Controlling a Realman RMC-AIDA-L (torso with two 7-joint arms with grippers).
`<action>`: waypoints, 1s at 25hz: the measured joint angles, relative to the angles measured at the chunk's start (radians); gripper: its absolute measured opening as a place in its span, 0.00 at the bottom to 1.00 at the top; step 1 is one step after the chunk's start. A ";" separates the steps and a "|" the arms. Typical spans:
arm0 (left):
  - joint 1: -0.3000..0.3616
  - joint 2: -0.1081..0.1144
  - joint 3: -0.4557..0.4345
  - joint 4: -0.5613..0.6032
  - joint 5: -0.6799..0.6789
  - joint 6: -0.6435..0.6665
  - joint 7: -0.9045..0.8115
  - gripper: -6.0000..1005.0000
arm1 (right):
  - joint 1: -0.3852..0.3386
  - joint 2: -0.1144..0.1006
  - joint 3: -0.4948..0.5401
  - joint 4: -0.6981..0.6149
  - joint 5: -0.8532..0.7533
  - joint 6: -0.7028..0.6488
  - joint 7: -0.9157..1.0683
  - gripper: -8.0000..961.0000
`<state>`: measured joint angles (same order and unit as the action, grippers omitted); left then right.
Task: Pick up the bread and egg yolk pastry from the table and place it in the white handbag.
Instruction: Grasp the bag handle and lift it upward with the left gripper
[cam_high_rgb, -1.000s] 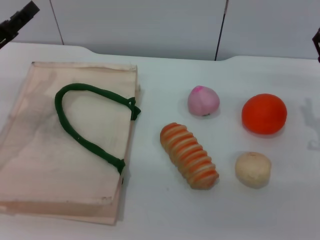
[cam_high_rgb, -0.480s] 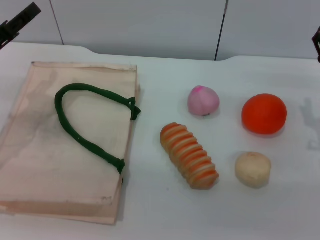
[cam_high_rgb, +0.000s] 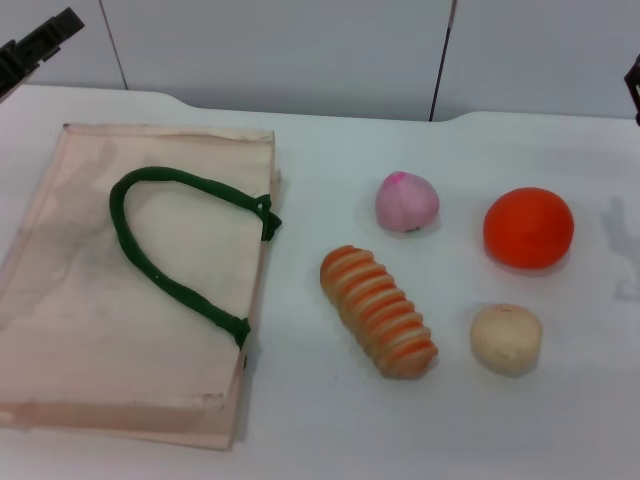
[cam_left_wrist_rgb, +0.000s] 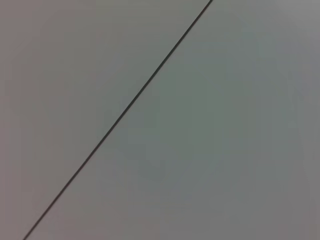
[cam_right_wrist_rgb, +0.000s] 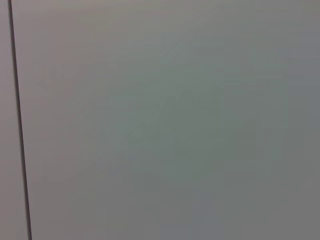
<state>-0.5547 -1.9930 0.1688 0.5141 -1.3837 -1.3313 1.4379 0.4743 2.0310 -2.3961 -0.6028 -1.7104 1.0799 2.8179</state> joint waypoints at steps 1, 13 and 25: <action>-0.001 0.000 0.000 0.008 0.012 0.000 -0.018 0.69 | 0.000 0.000 0.000 0.000 0.000 0.000 0.000 0.92; -0.058 0.031 0.000 0.193 0.415 -0.005 -0.450 0.68 | -0.004 -0.001 0.001 0.001 -0.001 0.001 0.000 0.92; -0.174 0.087 0.000 0.245 0.794 -0.192 -0.670 0.68 | -0.005 -0.003 0.006 0.003 -0.002 0.002 -0.001 0.92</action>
<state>-0.7283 -1.9065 0.1688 0.7591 -0.5900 -1.5232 0.7680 0.4689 2.0278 -2.3903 -0.5997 -1.7120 1.0817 2.8167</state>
